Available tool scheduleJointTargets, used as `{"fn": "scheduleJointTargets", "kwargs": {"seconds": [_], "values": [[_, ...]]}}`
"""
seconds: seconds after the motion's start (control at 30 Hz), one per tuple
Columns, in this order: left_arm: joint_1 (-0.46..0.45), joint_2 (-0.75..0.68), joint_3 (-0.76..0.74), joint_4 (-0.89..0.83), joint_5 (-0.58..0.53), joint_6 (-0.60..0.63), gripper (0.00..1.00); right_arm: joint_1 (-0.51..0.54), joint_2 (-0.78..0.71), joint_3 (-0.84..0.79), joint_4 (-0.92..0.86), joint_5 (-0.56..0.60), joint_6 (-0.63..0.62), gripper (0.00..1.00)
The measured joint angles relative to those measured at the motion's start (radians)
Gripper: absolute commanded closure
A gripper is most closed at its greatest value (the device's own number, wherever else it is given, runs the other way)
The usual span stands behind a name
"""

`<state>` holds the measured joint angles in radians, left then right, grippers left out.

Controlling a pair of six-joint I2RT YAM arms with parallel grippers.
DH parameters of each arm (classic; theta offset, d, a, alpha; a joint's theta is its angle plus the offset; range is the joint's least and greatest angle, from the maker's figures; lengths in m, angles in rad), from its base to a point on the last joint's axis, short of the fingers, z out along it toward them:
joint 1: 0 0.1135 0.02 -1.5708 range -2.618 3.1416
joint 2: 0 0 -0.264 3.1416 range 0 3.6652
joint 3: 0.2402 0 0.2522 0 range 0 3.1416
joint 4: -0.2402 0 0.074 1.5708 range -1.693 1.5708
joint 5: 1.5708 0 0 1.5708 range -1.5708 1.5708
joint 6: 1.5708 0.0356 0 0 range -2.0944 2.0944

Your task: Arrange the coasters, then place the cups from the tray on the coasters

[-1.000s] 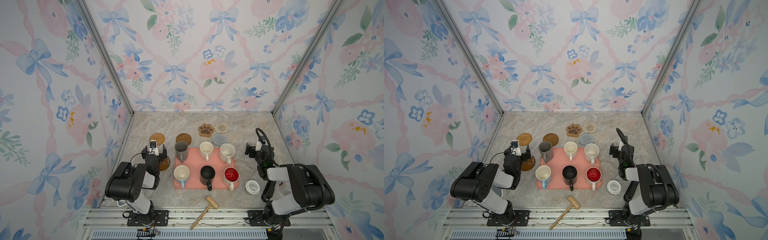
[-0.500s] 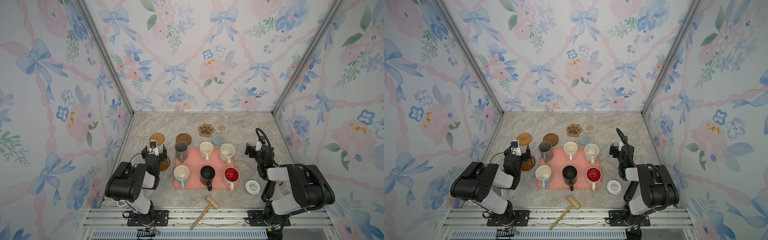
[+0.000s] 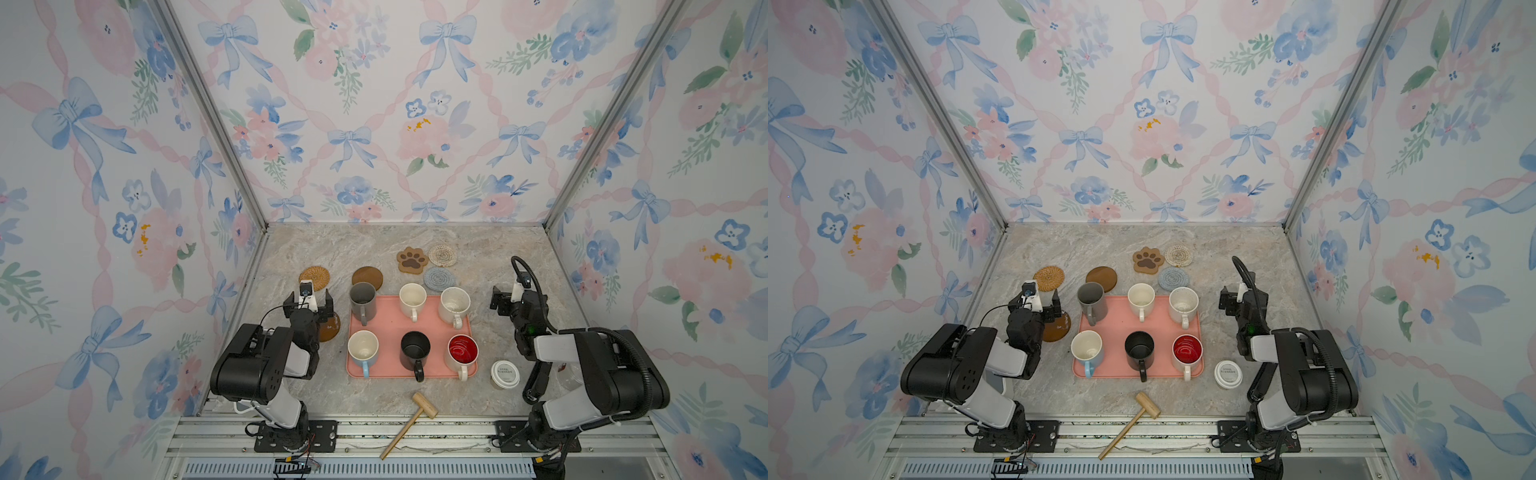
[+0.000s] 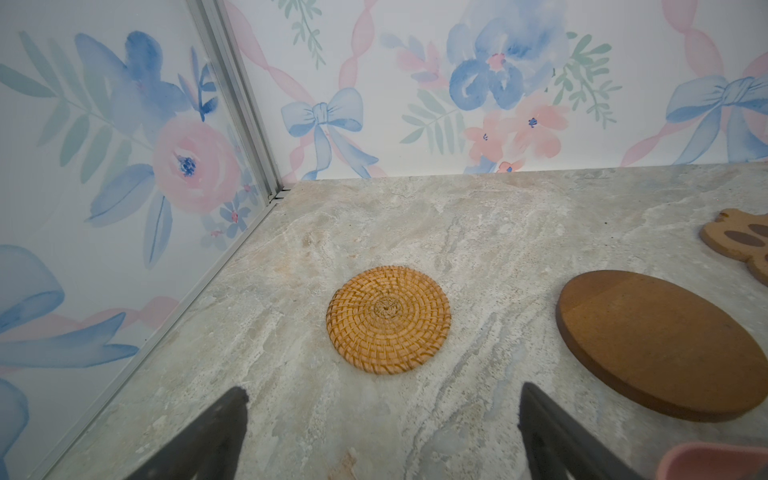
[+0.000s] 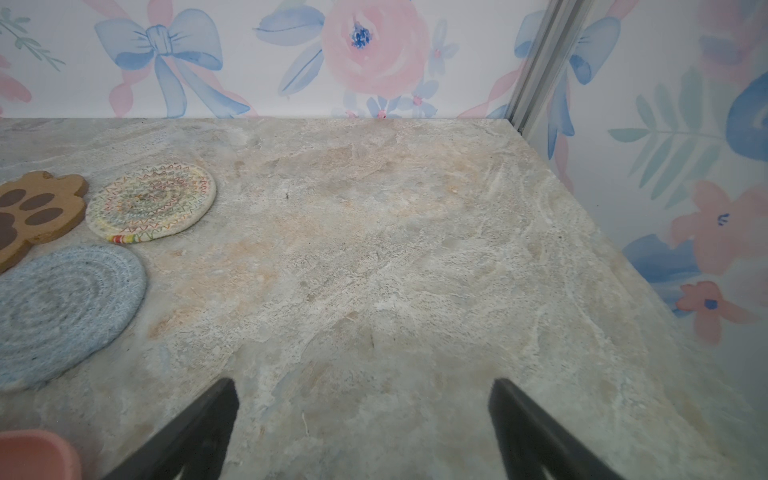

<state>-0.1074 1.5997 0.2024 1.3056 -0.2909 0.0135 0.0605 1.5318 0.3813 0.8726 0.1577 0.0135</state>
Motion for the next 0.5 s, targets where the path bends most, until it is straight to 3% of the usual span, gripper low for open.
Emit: {"fn": "scheduleJointTargets", "kwargs": {"seconds": [0.07,0.23,0.37,0.5], "values": [[0.0,-0.01,0.0,-0.014,-0.003,-0.001,0.04,0.0,-0.01,0.035,-0.079,0.006,-0.002,0.12],[0.0,-0.159,0.027,-0.151,-0.043,-0.018,0.02,-0.002,-0.082,0.163,-0.277,0.01,0.003,0.14],[0.0,-0.304,0.029,-0.2,-0.045,-0.021,0.02,-0.002,-0.126,0.235,-0.435,0.005,0.022,0.27],[0.0,-0.428,0.003,-0.23,-0.02,-0.024,0.02,-0.002,-0.113,0.409,-0.679,-0.053,0.046,0.33]]}}
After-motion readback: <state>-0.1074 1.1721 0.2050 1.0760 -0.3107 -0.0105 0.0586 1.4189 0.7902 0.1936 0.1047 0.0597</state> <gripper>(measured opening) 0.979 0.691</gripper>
